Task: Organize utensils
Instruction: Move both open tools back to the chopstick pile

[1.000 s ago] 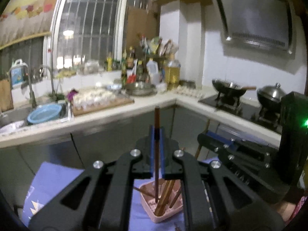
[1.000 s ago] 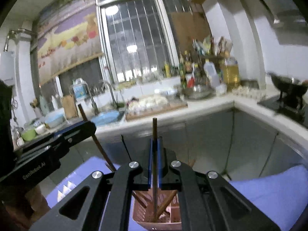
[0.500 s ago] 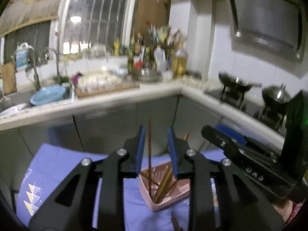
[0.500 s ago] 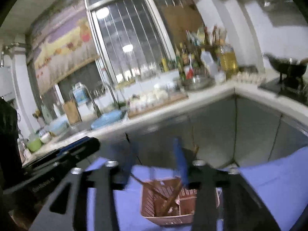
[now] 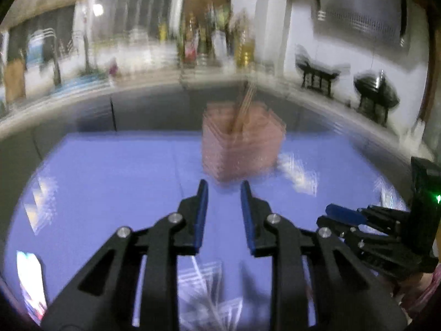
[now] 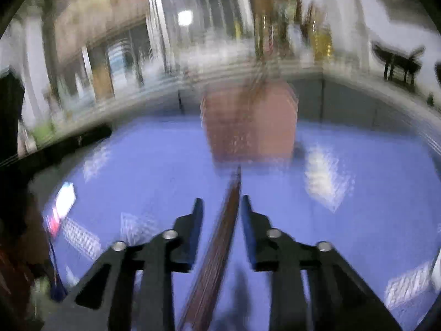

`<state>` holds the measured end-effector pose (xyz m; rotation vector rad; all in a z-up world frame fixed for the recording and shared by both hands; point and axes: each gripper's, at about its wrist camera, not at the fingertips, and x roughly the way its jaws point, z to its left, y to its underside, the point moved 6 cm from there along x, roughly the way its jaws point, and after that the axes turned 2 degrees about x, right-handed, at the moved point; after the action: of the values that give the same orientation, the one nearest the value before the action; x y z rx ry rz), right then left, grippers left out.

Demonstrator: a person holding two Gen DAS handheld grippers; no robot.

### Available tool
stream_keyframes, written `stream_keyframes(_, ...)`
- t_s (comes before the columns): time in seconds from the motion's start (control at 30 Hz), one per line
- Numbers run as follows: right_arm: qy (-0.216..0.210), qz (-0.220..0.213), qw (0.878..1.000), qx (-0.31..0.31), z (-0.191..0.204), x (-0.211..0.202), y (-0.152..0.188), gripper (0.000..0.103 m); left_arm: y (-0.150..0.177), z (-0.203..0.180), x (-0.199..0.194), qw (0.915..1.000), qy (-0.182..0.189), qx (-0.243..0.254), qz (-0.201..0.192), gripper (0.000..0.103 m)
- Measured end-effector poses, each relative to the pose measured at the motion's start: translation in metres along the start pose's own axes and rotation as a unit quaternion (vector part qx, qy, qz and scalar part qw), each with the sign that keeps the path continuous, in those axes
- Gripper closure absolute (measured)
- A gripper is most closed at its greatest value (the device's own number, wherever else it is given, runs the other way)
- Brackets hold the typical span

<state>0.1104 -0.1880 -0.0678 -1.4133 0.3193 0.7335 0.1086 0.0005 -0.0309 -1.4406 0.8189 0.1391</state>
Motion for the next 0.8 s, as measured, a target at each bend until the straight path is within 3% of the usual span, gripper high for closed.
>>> stream_keyframes(0.07,0.008,0.047,0.999,-0.010,0.005,0.013,0.031,0.082,0.034,-0.004,0.021,0.9982,0.017,-0.011,0.057,0.080)
stream_keyframes(0.23,0.024,0.089,0.996,-0.016,0.012,0.021,0.060,0.082,0.061,-0.017,0.037,0.9942,0.039,-0.016,0.099,0.080)
stream_keyframes(0.3,0.051,0.087,0.995,-0.015,0.004,0.021,0.060,0.082,0.064,-0.025,0.040,0.9932,0.045,-0.009,0.107,0.080)
stream_keyframes(0.37,0.050,0.085,0.995,0.012,-0.007,0.020,0.060,0.081,0.066,-0.034,0.044,0.9925,0.049,-0.003,0.112,0.080)
stream_keyframes(0.43,0.030,0.082,0.995,0.042,-0.013,0.014,0.060,0.081,0.064,-0.041,0.053,0.9910,0.057,-0.002,0.121,0.080)
stream_keyframes(0.63,0.021,0.072,0.996,0.051,-0.020,0.007,0.060,0.081,0.068,-0.069,0.078,0.9872,0.067,0.016,0.144,0.080)
stream_keyframes(0.8,0.013,0.067,0.996,0.061,-0.026,0.009,0.058,0.081,0.079,-0.074,0.096,0.9846,0.048,0.020,0.167,0.080)
